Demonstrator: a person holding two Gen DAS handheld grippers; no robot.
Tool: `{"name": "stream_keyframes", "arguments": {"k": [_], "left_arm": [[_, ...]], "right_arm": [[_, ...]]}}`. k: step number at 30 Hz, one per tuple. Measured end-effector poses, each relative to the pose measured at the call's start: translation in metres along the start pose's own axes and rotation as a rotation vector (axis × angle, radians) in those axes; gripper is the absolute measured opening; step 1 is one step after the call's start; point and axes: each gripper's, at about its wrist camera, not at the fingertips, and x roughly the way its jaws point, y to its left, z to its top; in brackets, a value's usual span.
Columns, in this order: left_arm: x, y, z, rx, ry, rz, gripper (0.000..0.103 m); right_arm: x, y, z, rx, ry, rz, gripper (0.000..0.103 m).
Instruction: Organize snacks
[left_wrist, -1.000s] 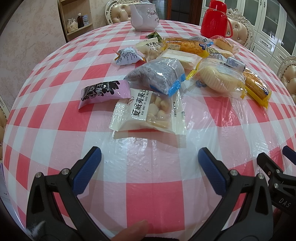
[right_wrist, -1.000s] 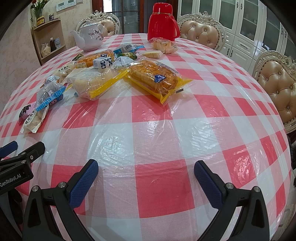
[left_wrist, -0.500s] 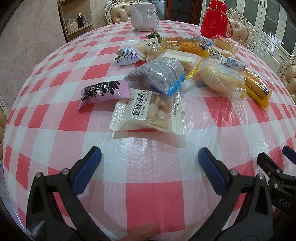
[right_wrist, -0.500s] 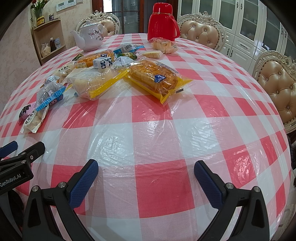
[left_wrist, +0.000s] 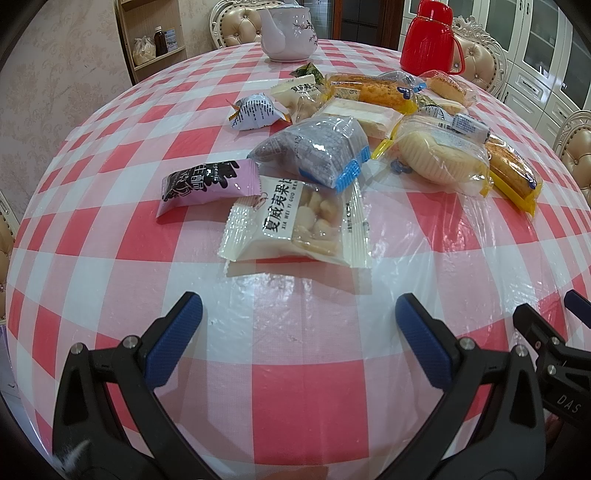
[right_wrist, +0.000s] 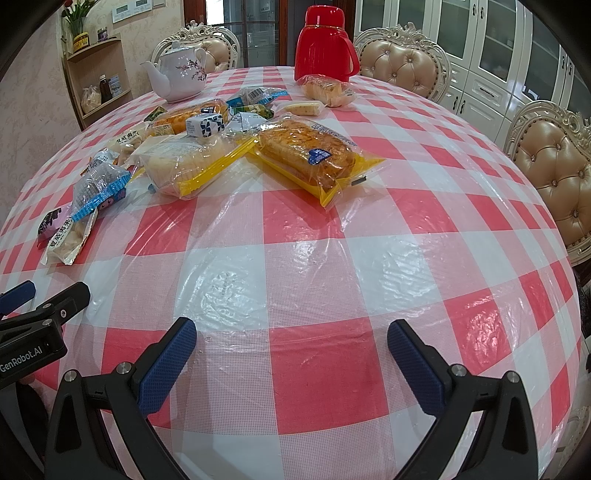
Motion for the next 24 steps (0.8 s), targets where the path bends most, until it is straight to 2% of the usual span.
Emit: {"name": "stream_keyframes", "arguments": {"k": [9,14,18,19,22,24], "left_arm": [[0.001,0.001,0.0,0.013,0.001,-0.008,0.103],[-0.007,0.012,-0.007,0.128,0.021,-0.092,0.103],[-0.017,0.041,-0.015,0.168,0.0,-0.151,0.103],[-0.019,0.049,-0.015,0.186,-0.015,-0.151,0.103],[-0.019,0.069,-0.007,0.292,-0.077,-0.019,0.103],[-0.014,0.073,0.003,0.369,-0.089,-0.028,0.103]], "right_arm": [[0.002,0.0,0.0,-0.004,0.0,0.0,0.103],[0.003,-0.002,0.001,-0.048,0.05,0.033,0.103],[0.004,-0.004,0.003,-0.085,0.059,0.059,0.103],[0.004,-0.003,0.004,-0.092,0.053,0.064,0.103],[0.004,-0.004,0.003,-0.107,0.028,0.076,0.103],[0.004,-0.004,0.003,-0.107,0.025,0.076,0.103]]}}
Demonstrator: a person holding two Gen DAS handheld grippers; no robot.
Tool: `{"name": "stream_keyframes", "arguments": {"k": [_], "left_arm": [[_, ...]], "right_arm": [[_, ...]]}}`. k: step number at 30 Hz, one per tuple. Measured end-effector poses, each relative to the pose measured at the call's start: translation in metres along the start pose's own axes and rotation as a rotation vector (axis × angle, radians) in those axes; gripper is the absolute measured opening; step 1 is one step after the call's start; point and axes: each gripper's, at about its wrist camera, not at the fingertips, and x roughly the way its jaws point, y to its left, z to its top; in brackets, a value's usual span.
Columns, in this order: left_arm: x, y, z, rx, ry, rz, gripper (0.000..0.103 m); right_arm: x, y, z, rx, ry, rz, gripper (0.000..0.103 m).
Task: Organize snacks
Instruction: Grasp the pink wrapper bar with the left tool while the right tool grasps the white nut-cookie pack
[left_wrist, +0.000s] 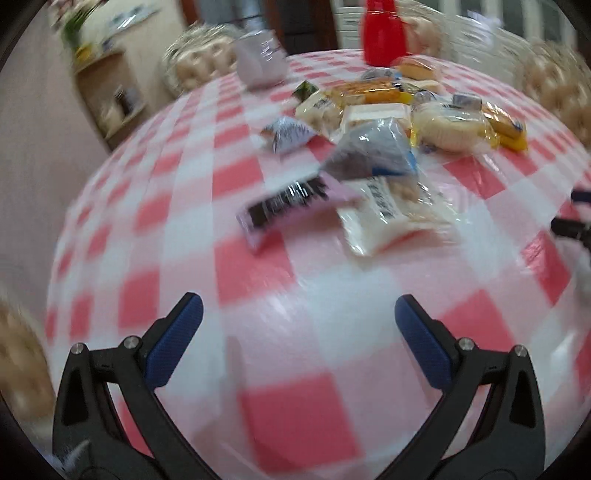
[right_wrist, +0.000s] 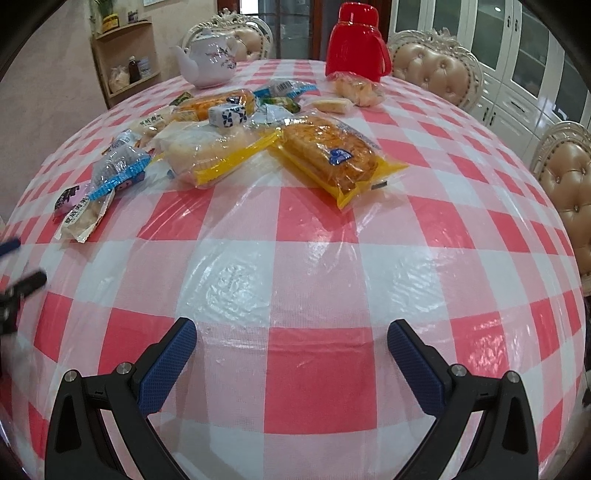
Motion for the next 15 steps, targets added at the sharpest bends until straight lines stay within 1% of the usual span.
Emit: {"name": "stream_keyframes", "arguments": {"k": [3,4,5,7,8,9,10,11,12,14,15], "left_arm": [[0.017,0.015,0.02,0.085,-0.019,-0.074,0.103],[0.021,0.018,0.026,0.114,-0.026,-0.088,0.103],[0.025,0.021,0.033,0.151,-0.036,-0.101,0.102],[0.03,0.027,0.046,0.188,-0.046,-0.144,0.097],[0.036,0.031,0.052,0.213,-0.04,-0.166,0.089],[0.042,0.032,0.056,0.248,-0.024,-0.168,0.078],[0.05,0.033,0.059,0.286,-0.003,-0.172,0.074],[0.053,0.034,0.059,0.309,0.001,-0.198,0.067],[0.052,0.036,0.061,0.316,-0.011,-0.247,0.057],[0.054,0.04,0.062,0.329,-0.006,-0.291,0.047],[0.053,0.04,0.062,0.334,-0.008,-0.297,0.04]], "right_arm": [[0.0,0.0,0.0,-0.001,-0.002,0.0,0.103],[-0.001,0.0,0.0,-0.002,-0.002,0.002,0.103],[-0.001,0.0,0.0,-0.003,-0.001,0.004,0.103],[-0.002,0.001,-0.001,-0.011,-0.002,0.01,0.103],[-0.002,0.002,-0.001,-0.013,-0.002,0.011,0.103],[-0.002,0.002,-0.001,-0.013,-0.002,0.012,0.103],[-0.002,0.002,-0.001,-0.014,-0.003,0.012,0.103],[-0.002,0.002,-0.001,-0.014,-0.003,0.012,0.103],[-0.002,0.002,-0.001,-0.014,-0.003,0.012,0.103],[-0.002,0.002,-0.001,-0.014,-0.003,0.011,0.103],[-0.002,0.002,-0.001,-0.014,-0.003,0.011,0.103]]}}
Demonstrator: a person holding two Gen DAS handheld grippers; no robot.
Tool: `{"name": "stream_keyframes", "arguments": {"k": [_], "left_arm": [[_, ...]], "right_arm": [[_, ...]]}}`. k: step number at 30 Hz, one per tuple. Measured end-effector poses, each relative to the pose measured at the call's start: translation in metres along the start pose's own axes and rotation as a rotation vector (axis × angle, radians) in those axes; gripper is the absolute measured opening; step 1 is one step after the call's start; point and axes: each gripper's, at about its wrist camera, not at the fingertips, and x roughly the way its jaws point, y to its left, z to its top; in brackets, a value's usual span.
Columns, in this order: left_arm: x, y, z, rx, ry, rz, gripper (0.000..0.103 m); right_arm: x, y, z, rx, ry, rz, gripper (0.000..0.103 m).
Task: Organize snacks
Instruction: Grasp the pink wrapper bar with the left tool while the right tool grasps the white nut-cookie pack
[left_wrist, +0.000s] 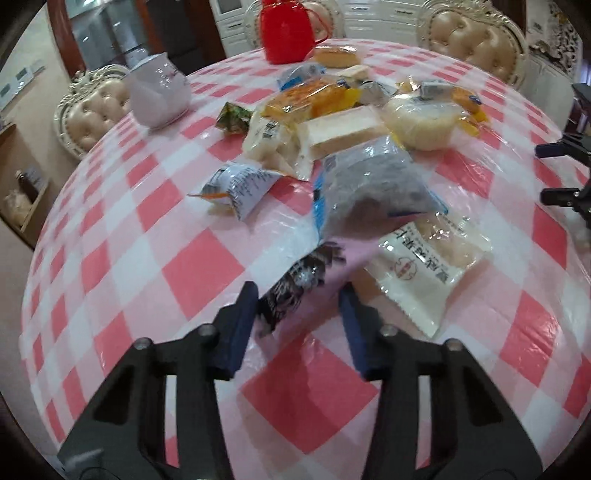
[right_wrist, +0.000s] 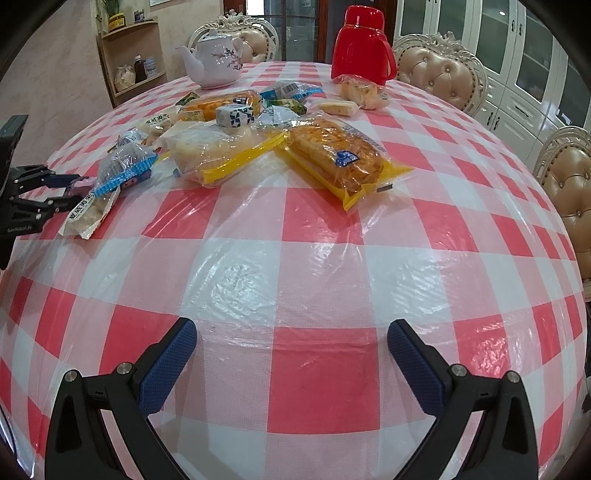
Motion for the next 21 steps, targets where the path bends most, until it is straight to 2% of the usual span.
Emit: {"name": "stream_keyframes", "arguments": {"k": [2,3,4,6,8,11,13,14,15,17,21], "left_arm": [[-0.001,-0.003,-0.001,-0.008,-0.017,0.008,0.034],[-0.003,-0.006,-0.002,-0.015,-0.036,0.015,0.027],[-0.004,-0.01,-0.005,-0.03,-0.049,0.024,0.026],[-0.01,-0.018,-0.014,-0.097,-0.058,0.058,0.024],[-0.023,-0.025,-0.024,-0.162,-0.082,0.049,0.024],[-0.043,-0.034,-0.038,-0.217,-0.111,0.071,0.027],[-0.054,-0.033,-0.046,-0.243,-0.125,0.103,0.052],[-0.062,-0.031,-0.052,-0.262,-0.144,0.132,0.076],[-0.068,-0.029,-0.055,-0.278,-0.167,0.158,0.086],[-0.081,-0.025,-0.062,-0.299,-0.201,0.19,0.087],[-0.08,-0.011,-0.066,-0.353,-0.189,0.221,0.087]], "right_arm": [[0.0,0.001,0.001,-0.002,0.0,0.001,0.103],[0.001,0.003,0.001,-0.01,0.001,0.006,0.103],[0.001,0.007,0.002,-0.027,0.006,0.022,0.103],[0.0,0.019,0.005,-0.05,0.008,0.081,0.103],[-0.002,0.032,0.008,-0.053,0.009,0.149,0.103],[0.002,0.066,0.016,-0.085,0.024,0.221,0.103],[0.008,0.091,0.026,-0.096,0.032,0.249,0.103],[0.011,0.1,0.031,-0.088,0.035,0.26,0.103],[0.015,0.112,0.038,-0.08,0.037,0.27,0.103],[0.024,0.136,0.051,-0.072,0.038,0.274,0.103],[0.043,0.181,0.077,-0.069,0.037,0.206,0.103]]}}
